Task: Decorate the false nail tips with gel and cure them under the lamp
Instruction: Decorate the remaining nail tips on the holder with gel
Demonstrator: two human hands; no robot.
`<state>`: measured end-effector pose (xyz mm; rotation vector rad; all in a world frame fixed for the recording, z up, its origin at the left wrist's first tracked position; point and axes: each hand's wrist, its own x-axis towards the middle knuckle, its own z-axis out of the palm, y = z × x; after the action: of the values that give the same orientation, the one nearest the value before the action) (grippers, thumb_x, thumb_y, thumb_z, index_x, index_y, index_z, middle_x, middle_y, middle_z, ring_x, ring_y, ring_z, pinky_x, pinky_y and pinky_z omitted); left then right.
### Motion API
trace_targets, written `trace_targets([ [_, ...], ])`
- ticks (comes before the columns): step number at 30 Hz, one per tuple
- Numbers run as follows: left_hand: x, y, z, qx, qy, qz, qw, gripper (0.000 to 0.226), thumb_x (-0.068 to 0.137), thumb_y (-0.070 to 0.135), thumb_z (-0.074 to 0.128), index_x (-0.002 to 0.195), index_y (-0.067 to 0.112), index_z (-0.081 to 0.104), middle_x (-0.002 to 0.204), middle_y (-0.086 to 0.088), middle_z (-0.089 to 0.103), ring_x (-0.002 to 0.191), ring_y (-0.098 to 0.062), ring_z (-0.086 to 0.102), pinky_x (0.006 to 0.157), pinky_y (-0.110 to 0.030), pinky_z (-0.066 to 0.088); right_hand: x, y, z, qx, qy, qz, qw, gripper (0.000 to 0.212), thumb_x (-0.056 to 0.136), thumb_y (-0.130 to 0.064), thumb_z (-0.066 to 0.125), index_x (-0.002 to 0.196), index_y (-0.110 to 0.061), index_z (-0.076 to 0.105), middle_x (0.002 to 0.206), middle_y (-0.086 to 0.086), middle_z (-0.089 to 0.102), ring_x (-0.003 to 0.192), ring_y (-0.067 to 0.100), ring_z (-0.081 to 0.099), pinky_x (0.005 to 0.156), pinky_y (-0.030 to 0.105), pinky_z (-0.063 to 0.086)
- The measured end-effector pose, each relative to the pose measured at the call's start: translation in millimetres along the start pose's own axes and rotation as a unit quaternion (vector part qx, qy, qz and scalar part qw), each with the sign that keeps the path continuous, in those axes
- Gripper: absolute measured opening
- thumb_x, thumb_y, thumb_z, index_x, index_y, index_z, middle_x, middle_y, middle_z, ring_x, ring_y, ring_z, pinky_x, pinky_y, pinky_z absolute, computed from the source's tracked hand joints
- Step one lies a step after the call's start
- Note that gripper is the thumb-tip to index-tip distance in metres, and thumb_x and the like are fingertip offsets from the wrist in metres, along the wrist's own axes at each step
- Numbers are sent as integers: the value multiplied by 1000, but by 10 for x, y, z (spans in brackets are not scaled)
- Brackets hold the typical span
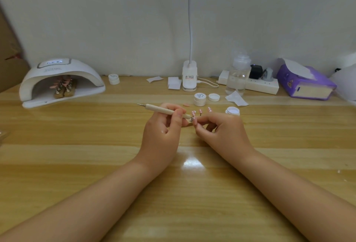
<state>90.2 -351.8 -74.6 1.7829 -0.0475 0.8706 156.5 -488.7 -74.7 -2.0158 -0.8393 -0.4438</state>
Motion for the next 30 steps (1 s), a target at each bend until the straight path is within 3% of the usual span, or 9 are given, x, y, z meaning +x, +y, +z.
trace_targets([
  [6, 4, 4, 6, -8, 0, -2, 1000, 12, 90, 30, 47, 85, 29, 58, 73, 19, 68, 73, -1, 66, 69, -14, 48, -3, -1, 3, 0, 4, 2, 1000, 6, 78, -15, 72, 80, -20, 76, 67, -19, 64, 58, 8, 56, 57, 14, 42],
  [11, -3, -1, 0, -5, -1, -3, 1000, 12, 90, 30, 47, 84, 30, 58, 74, 15, 68, 74, -4, 66, 70, -19, 51, -2, -7, -1, 1, 1, -3, 1000, 6, 79, -15, 72, 80, -19, 76, 69, -18, 66, 55, 8, 56, 58, 17, 44],
  [19, 1, 6, 2, -13, -4, -2, 1000, 12, 90, 29, 47, 84, 26, 58, 76, 18, 68, 74, -1, 67, 68, -13, 48, -2, -11, -3, -1, 1, -1, 1000, 6, 79, -15, 72, 81, -19, 76, 71, -14, 69, 56, 9, 57, 58, 20, 46],
  [30, 7, 18, 5, -25, 3, -4, 1000, 12, 89, 29, 47, 84, 26, 58, 74, 17, 68, 73, -1, 66, 68, -14, 49, -1, 14, 9, 0, -3, 9, 1000, 7, 79, -16, 72, 82, -22, 76, 70, -17, 67, 56, 5, 56, 58, 14, 44],
])
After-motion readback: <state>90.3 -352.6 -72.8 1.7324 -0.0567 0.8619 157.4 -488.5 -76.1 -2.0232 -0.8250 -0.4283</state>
